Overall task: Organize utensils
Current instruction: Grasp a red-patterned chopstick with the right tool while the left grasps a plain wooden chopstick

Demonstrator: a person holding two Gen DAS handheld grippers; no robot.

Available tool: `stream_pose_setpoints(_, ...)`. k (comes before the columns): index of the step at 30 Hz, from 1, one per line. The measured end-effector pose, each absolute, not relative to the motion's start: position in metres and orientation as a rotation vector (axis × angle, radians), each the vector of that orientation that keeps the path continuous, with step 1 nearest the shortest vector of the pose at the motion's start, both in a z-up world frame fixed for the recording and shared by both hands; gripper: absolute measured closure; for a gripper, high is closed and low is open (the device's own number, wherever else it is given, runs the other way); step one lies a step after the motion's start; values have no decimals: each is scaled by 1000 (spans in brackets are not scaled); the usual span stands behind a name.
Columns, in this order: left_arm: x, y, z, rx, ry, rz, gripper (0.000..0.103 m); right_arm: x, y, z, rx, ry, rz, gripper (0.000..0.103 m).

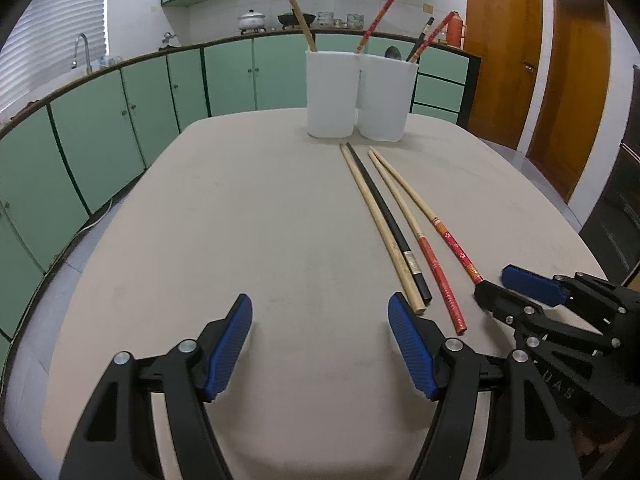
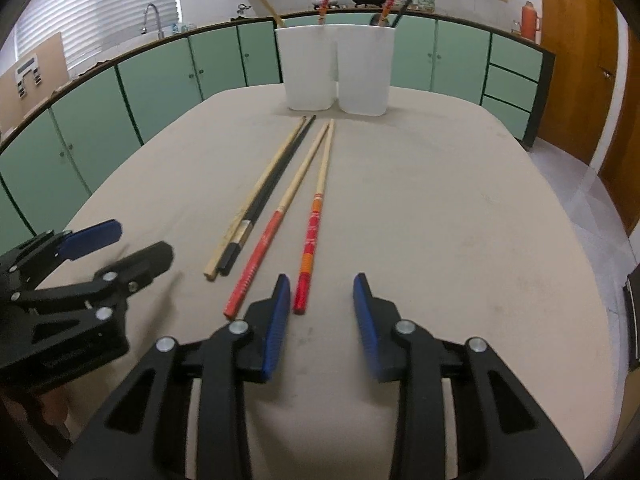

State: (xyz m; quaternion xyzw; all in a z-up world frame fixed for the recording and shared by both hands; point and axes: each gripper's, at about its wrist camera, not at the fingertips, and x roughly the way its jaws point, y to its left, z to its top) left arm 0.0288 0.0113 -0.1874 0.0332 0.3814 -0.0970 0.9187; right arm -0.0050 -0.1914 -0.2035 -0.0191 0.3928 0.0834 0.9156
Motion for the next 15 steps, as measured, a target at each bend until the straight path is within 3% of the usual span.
stream_pose_setpoints(4, 29, 8, -188, 65, 786, -210, 34, -2, -193, -204, -21, 807, 193, 96)
stream_pose_setpoints(15, 26, 0, -189, 52, 790, -251, 34, -1, -214, -194, 37, 776, 164, 98)
